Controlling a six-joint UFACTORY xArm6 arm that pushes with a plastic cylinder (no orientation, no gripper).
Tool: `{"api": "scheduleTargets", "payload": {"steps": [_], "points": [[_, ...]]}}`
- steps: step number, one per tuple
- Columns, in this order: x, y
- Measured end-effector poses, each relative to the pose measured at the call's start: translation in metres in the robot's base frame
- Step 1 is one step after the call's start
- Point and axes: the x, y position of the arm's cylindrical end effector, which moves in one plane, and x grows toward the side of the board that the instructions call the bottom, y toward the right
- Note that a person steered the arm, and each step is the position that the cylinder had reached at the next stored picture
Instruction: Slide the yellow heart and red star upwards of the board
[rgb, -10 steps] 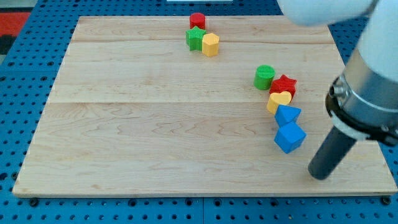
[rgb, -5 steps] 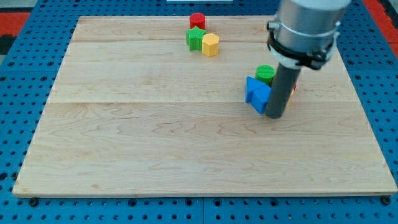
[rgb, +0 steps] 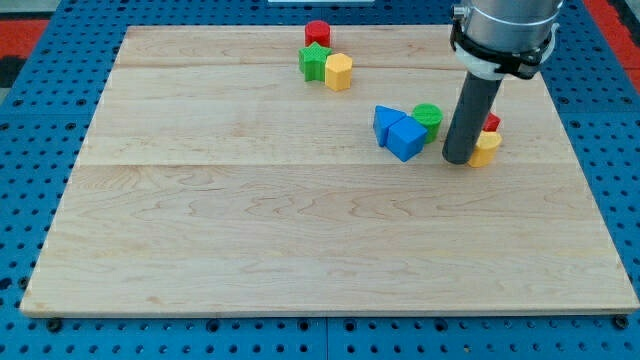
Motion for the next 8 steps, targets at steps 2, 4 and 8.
{"api": "scheduleTargets", "payload": {"steps": [2, 4, 8], "points": [[0.041, 0.022], [-0.019, 0.043], [-0.11, 0.043]]}}
